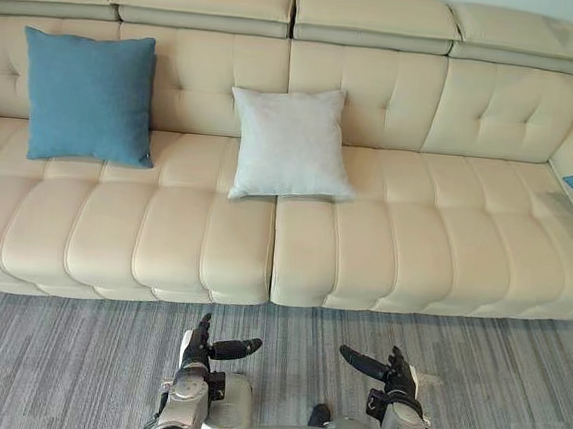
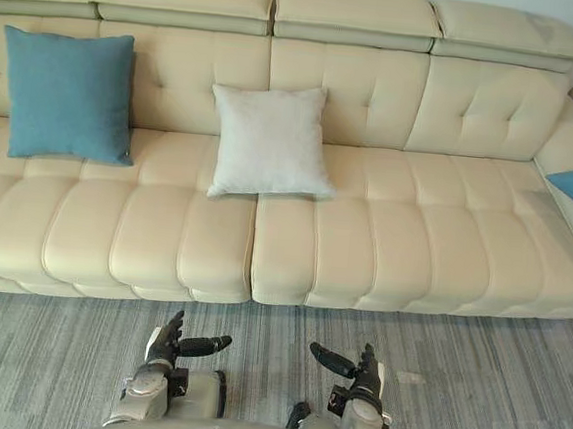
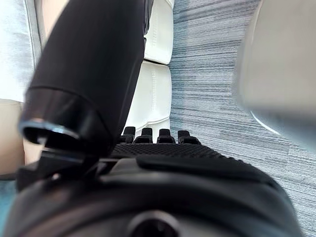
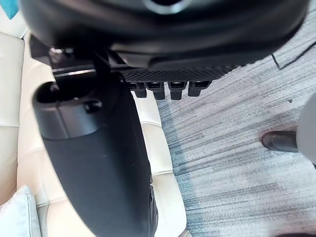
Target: Pick up cushions and gather them together orderly.
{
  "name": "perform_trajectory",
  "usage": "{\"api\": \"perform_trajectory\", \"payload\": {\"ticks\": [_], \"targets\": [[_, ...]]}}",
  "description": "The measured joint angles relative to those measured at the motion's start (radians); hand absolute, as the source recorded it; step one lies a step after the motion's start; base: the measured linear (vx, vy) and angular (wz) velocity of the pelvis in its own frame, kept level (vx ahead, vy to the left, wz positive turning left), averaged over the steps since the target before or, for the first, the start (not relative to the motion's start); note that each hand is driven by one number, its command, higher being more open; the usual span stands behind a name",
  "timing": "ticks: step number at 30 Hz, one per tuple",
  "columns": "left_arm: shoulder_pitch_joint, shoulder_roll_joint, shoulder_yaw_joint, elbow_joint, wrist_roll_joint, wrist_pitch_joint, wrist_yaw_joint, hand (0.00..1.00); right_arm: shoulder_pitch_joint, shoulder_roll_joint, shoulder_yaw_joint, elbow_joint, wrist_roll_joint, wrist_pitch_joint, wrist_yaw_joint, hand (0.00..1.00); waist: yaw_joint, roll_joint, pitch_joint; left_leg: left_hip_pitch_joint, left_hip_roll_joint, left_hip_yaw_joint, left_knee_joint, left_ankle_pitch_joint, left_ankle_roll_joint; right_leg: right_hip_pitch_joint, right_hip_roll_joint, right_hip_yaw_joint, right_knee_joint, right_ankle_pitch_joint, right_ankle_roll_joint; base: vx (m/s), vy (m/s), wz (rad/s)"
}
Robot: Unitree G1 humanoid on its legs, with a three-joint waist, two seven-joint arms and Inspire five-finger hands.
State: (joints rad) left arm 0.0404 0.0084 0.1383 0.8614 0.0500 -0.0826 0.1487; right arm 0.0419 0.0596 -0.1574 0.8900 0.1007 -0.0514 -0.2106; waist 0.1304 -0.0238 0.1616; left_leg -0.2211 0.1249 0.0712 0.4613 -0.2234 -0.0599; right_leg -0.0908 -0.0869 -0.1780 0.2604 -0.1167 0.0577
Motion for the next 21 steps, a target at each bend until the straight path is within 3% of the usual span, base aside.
{"api": "perform_trajectory", "payload": {"ticks": [4,6,12,14,15,16,17,18,19,21], "targets": [[0.026,0.002,0.001,0.015,0.000,0.002,0.009,1.00,0.026,0.003,-0.012,0.002,0.018,0.004,0.013,1.00,-0.012,-0.001,-0.030,0.044,-0.034,0.065,-0.035,-0.015,0.025,0.011,-0.030,0.068,-0.040,0.033,0.032,-0.02,0.171,-0.43],[0.031,0.002,0.001,0.039,0.002,0.006,0.010,1.00,0.031,0.003,-0.028,0.002,0.021,0.003,0.011,1.00,-0.026,0.013,-0.041,0.059,-0.043,0.090,-0.056,-0.018,0.029,0.012,-0.031,0.103,-0.078,0.059,0.041,0.04,0.071,-0.43],[0.021,0.006,0.002,0.083,0.003,0.008,0.003,1.00,0.032,0.003,-0.096,0.011,0.056,0.000,0.010,1.00,-0.033,0.024,-0.047,0.106,-0.013,0.161,-0.060,-0.011,0.037,0.016,0.027,0.248,-0.186,0.131,0.024,0.11,0.014,-0.80],[0.014,0.006,0.001,0.101,0.004,0.007,0.001,1.00,0.017,-0.006,-0.097,0.028,0.058,-0.007,0.009,1.00,-0.035,0.026,-0.053,0.107,-0.003,0.175,-0.080,-0.011,0.037,-0.008,0.044,0.234,-0.207,0.169,0.009,0.06,-0.044,-1.00],[0.008,0.006,0.000,0.106,0.004,0.007,-0.001,1.00,-0.012,-0.014,-0.095,0.049,0.058,-0.007,0.009,1.00,-0.034,0.028,-0.054,0.110,0.014,0.209,-0.107,-0.010,0.037,-0.036,0.064,0.176,-0.230,0.217,-0.021,0.02,-0.090,-1.64],[0.006,0.010,-0.001,0.109,0.004,0.009,-0.004,1.00,-0.046,-0.016,-0.095,0.070,0.058,-0.007,0.009,1.00,-0.034,0.030,-0.051,0.120,0.050,0.287,-0.130,0.001,0.033,-0.053,0.074,0.000,-0.248,0.230,-0.091,0.00,-0.146,-1.74],[0.005,0.016,-0.007,0.110,0.004,0.012,-0.008,1.00,-0.055,-0.019,-0.096,0.085,0.057,-0.008,0.008,1.00,-0.034,0.026,-0.045,0.142,0.054,0.329,-0.134,0.003,0.031,-0.053,0.061,-0.169,-0.210,0.179,-0.148,0.01,-0.163,-1.47],[0.008,0.021,-0.012,0.110,0.004,0.013,-0.008,1.00,-0.058,-0.023,-0.097,0.093,0.057,-0.006,0.008,1.00,-0.032,0.024,-0.042,0.162,0.053,0.356,-0.136,0.002,0.031,-0.044,0.049,-0.261,-0.198,0.152,-0.158,0.09,-0.130,-1.16],[0.012,0.022,-0.015,0.112,0.004,0.014,-0.008,1.00,-0.054,-0.036,-0.099,0.105,0.056,-0.007,0.007,1.00,-0.043,0.041,-0.032,0.203,0.057,0.379,-0.139,0.003,0.030,-0.023,0.037,-0.325,-0.172,0.142,-0.147,0.10,-0.065,-1.16],[0.013,0.025,-0.015,0.113,0.004,0.011,-0.006,1.00,-0.033,-0.048,-0.099,0.110,0.056,-0.006,0.006,1.00,-0.044,0.047,-0.030,0.236,0.049,0.375,-0.142,0.002,0.028,-0.019,0.053,-0.294,-0.153,0.127,-0.129,0.09,-0.075,-1.01]]}}
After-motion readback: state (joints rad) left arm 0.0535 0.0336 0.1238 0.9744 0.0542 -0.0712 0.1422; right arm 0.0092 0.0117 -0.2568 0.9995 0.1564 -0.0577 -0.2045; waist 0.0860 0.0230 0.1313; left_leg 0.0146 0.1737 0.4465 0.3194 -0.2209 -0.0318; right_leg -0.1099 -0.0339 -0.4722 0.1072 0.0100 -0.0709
